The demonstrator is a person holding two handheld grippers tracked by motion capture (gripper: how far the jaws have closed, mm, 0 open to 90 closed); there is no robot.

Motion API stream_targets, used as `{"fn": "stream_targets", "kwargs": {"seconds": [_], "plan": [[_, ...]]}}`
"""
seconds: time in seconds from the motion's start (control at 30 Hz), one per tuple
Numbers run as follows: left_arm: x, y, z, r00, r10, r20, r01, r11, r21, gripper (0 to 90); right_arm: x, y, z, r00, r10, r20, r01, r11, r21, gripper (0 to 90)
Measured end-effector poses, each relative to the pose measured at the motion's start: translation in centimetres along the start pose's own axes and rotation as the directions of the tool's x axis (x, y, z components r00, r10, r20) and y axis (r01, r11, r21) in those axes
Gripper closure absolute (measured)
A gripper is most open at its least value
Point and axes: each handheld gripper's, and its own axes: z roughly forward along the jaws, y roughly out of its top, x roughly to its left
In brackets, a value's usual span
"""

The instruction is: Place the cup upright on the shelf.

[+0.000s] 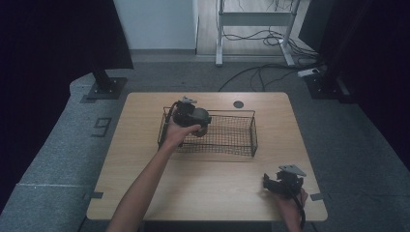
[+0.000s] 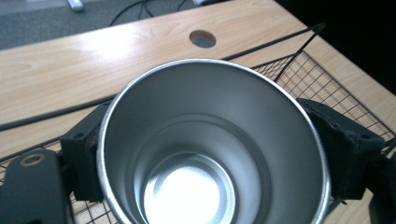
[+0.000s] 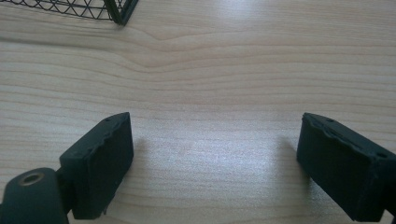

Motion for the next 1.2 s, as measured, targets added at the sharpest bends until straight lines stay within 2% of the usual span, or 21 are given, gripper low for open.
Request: {"fn": "stream_targets", "kwargs": {"seconds": [0.33,0.53,1.0,1.2], "plan": [[0.5,-0.8,1.8,0.9998,-0.020,-0.002,0.020,0.9990,0.040,14.3,0.0,0.0,0.0,1.0000,0.000,0.000,0.000,1.000,-0.001,10.9],[0.4,-1.2,2.8,0.9998,-0.019,0.000,0.019,0.9981,0.059,14.3,0.0,0.0,0.0,1.0000,0.001,0.001,-0.001,1.000,-0.001,11.0],[0.7,-2.1,4.5,0.9994,-0.034,0.009,0.033,0.9916,0.125,14.3,0.0,0.0,0.0,1.0000,0.000,0.000,0.000,1.000,-0.001,11.1],[0.8,-2.7,5.4,0.9997,-0.022,-0.011,0.023,0.9881,0.152,14.2,0.0,0.0,0.0,1.0000,0.000,0.000,0.000,1.000,-0.001,11.1]]}}
